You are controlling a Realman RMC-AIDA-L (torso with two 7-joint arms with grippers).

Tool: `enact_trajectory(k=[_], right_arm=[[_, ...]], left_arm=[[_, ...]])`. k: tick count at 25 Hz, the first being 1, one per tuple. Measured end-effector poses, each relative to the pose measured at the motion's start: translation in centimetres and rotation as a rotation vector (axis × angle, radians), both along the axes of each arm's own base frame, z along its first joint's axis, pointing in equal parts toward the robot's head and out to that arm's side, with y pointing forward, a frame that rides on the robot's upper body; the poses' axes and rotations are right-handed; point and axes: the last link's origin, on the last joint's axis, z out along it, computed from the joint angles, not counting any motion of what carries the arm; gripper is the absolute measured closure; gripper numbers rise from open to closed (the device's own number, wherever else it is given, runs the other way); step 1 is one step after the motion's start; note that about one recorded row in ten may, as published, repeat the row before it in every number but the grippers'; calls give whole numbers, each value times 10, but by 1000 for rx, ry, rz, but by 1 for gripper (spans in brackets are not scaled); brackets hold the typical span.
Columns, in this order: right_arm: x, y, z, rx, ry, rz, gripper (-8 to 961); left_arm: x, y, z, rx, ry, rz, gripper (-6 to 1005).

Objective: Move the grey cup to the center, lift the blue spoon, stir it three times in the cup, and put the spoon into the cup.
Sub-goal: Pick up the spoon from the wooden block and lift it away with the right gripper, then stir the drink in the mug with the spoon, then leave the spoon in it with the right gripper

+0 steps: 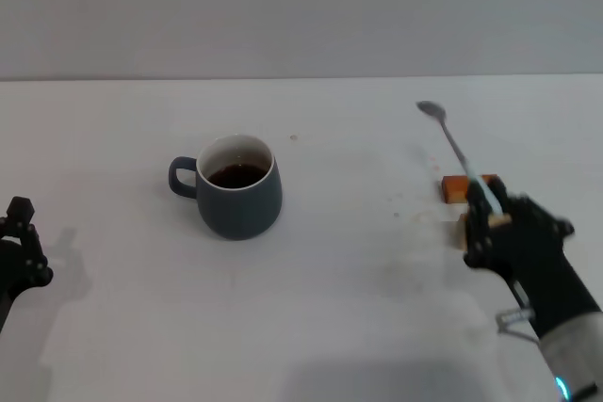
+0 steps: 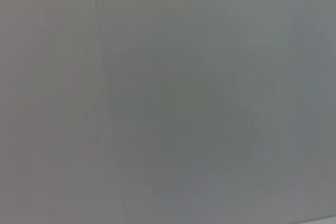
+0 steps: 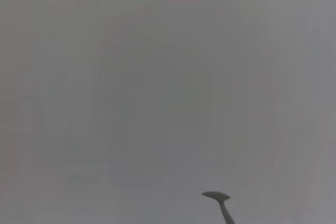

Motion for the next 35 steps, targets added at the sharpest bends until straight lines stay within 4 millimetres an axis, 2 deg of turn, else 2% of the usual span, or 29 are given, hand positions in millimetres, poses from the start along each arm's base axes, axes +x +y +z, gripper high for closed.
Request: enact_trajectory(k=[1, 2, 3, 7, 12, 23, 31, 35], right_arm=[[-10, 6, 3, 6, -19, 17, 793], [-30, 15, 8, -4, -44, 37, 793], [-30, 15, 8, -4, -44, 37, 793], [-55, 34, 14, -20, -119, 41, 793], [-68, 43, 11, -59, -155, 18, 793], [-88, 44, 8, -55, -197, 77, 792], [-99, 37, -3, 59, -294, 178, 792], [-109, 31, -7, 145, -295, 326, 792]], left_arm=[[0, 0, 0, 0, 0, 0, 1001], [0, -1, 0, 1, 0, 1, 1001], [0, -1, 0, 1, 0, 2, 1001], [-2, -4, 0, 1, 1, 9, 1001], [-4, -5, 1, 1, 5, 14, 1001], [-3, -3, 3, 8, 9, 6, 1001], [-5, -4, 4, 6, 14, 11, 1001], [-6, -5, 4, 6, 14, 13, 1001]])
